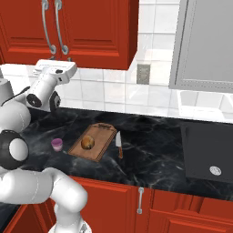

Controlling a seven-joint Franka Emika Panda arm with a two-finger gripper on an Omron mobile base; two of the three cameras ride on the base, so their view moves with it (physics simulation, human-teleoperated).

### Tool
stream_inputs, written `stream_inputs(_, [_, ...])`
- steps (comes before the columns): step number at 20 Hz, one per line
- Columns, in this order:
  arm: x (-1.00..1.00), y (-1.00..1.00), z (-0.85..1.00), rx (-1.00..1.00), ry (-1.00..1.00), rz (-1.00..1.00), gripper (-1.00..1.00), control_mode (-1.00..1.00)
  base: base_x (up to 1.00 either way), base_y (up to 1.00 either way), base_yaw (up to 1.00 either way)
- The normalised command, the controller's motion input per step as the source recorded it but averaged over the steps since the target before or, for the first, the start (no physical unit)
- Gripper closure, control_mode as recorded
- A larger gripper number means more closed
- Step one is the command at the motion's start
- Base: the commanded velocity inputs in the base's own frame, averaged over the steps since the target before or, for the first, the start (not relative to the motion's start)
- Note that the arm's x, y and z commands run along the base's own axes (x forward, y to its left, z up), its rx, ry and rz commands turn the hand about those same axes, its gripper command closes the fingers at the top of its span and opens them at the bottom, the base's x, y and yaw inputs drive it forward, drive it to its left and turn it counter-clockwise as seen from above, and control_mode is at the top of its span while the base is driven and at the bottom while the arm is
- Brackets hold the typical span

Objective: Pick the bread, place it on the cutting board, pick the jam, place it on the counter, and close the cabinet.

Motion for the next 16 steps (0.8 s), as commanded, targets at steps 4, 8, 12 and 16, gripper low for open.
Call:
stream_inputs(4, [0.24,0.0,0.0,0.0,0.0,0.0,-1.0,-1.0,0.0,0.0,0.0])
stream_inputs(8, [0.17,0.0,0.0,0.0,0.0,0.0,-1.0,-1.0,0.0,0.0,0.0])
stream_inputs(12, [0.12,0.0,-0.01,0.0,0.0,0.0,-1.0,-1.0,0.0,0.0,0.0])
stream_inputs(16, [0.09,0.0,-0.03,0.0,0.0,0.0,-1.0,-1.0,0.0,0.0,0.0])
